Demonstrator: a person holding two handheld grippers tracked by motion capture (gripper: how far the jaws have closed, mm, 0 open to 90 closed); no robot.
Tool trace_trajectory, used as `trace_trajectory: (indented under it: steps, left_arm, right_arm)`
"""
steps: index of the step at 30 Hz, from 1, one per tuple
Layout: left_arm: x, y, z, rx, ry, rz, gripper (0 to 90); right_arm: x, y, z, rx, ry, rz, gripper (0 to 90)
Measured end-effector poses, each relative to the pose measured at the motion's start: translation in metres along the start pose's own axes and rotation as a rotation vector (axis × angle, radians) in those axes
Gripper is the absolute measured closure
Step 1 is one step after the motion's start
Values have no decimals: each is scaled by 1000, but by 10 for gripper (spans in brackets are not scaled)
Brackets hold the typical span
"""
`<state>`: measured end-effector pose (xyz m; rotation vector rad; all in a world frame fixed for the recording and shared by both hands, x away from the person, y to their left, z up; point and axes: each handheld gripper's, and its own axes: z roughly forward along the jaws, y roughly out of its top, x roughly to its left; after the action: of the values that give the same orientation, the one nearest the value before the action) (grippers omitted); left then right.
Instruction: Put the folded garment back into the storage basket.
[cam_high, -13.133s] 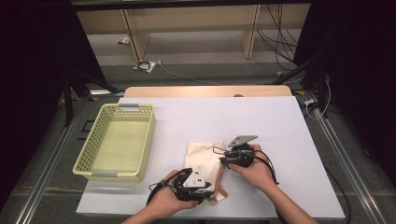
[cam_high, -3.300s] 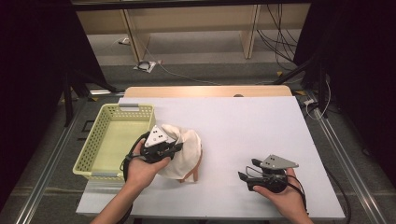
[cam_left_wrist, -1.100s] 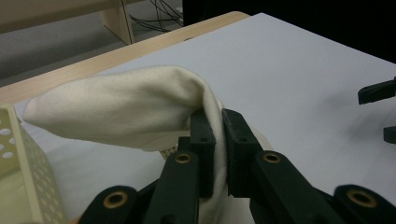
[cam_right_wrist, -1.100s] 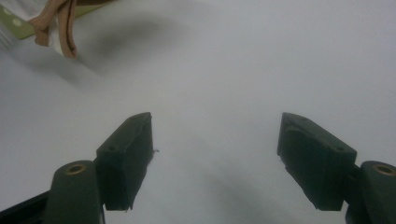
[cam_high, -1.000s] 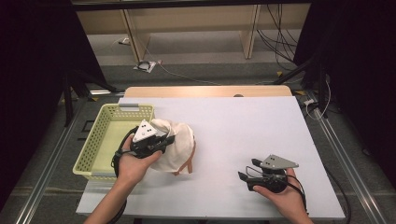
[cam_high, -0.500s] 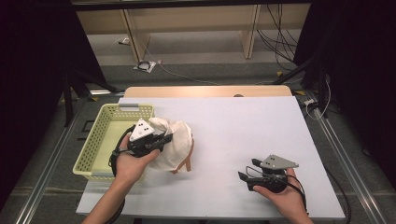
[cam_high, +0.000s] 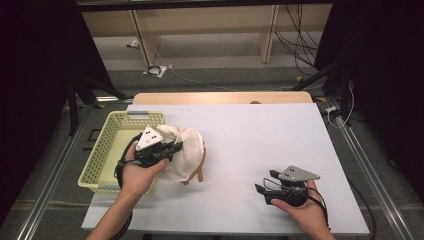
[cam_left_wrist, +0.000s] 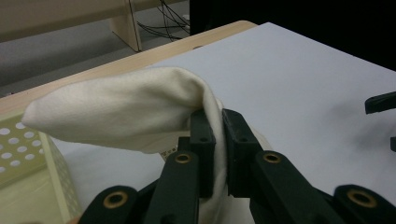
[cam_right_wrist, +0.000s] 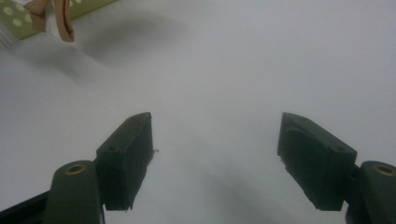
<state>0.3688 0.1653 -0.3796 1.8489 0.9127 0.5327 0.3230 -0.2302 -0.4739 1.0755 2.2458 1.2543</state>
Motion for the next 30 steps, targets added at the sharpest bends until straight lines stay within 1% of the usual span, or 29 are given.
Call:
trace_trajectory:
  steps: [30]
  left_arm:
    - [8,4,-8,-26,19,-9,832]
  right_arm:
    - [0,0,0,-4,-3,-1,270]
